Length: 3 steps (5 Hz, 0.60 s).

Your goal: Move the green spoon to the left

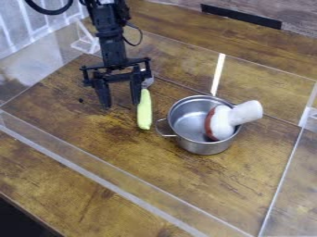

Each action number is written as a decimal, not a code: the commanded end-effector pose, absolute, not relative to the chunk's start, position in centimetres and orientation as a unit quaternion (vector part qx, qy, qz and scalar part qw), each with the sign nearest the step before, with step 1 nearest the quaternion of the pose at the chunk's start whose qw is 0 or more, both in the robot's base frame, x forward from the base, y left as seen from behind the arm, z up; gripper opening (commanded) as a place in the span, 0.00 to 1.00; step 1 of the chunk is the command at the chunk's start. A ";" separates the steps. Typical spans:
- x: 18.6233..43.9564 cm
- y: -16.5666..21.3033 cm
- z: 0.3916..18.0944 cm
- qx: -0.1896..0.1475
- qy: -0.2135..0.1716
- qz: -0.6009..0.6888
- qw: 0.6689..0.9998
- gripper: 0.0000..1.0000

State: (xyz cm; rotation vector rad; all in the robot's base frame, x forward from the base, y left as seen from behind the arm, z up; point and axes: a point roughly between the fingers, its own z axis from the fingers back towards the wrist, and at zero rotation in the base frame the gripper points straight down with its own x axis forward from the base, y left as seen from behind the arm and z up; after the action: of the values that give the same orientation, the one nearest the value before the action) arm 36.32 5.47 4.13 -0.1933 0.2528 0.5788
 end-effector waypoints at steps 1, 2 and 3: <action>37.6 5.3 6.2 -0.092 0.090 0.282 0.951 0.00; 38.2 4.4 6.0 -0.090 0.095 0.282 0.950 1.00; 38.8 3.4 5.8 -0.089 0.101 0.282 0.950 1.00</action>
State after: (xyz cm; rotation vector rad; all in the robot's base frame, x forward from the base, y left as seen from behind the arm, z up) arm 38.13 4.52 4.29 -0.1810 0.2561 0.6098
